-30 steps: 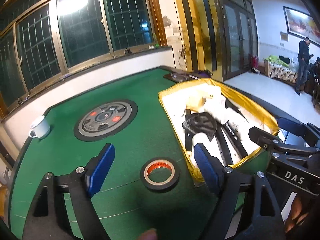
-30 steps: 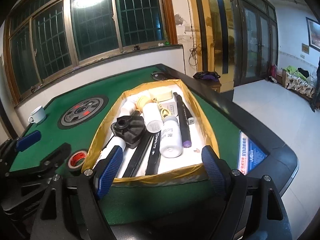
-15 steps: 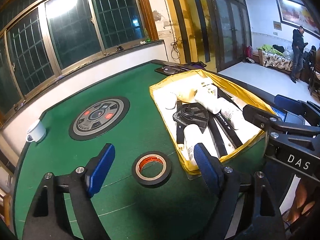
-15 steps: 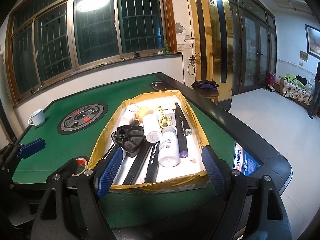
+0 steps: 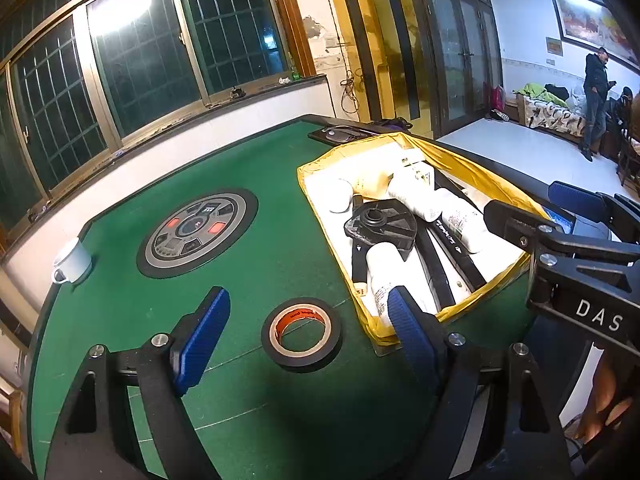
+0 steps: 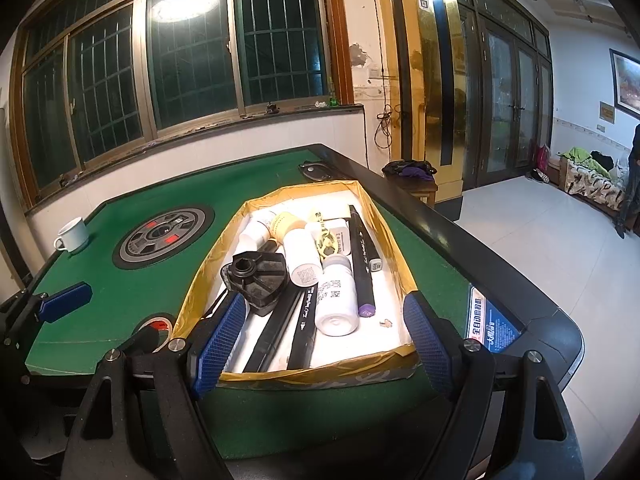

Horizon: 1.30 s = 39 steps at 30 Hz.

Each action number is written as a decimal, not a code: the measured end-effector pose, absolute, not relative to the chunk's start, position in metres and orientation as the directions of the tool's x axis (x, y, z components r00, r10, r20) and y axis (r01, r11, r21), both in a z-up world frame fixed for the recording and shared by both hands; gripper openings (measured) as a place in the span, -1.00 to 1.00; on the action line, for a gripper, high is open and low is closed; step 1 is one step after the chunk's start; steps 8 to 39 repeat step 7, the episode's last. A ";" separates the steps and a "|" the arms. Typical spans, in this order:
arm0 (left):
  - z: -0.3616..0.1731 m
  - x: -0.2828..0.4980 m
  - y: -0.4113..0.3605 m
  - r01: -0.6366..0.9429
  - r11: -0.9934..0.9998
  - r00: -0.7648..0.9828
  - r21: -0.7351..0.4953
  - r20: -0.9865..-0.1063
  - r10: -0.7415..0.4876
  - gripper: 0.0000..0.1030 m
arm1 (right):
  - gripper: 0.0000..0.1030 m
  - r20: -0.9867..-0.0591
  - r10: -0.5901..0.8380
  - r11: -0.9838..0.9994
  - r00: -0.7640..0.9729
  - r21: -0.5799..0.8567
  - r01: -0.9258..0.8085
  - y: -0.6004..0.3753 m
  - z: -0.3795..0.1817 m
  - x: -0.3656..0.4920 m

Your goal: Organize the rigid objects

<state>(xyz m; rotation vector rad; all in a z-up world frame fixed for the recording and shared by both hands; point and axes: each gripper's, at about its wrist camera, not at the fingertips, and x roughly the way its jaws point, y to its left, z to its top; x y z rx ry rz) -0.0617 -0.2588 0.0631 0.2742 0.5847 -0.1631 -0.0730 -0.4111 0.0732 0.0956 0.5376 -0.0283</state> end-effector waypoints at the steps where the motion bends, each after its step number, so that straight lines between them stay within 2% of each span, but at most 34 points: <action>1: 0.063 -0.062 -0.259 0.231 0.951 0.821 0.207 -0.565 -0.077 0.58 | 0.49 -0.512 -0.003 0.995 0.859 0.084 0.053 -0.411 0.073 -0.074; 39: 0.065 -0.064 -0.255 0.239 0.953 0.814 0.187 -0.574 -0.091 0.58 | 0.50 -0.512 0.001 0.995 0.859 0.088 0.052 -0.411 0.074 -0.073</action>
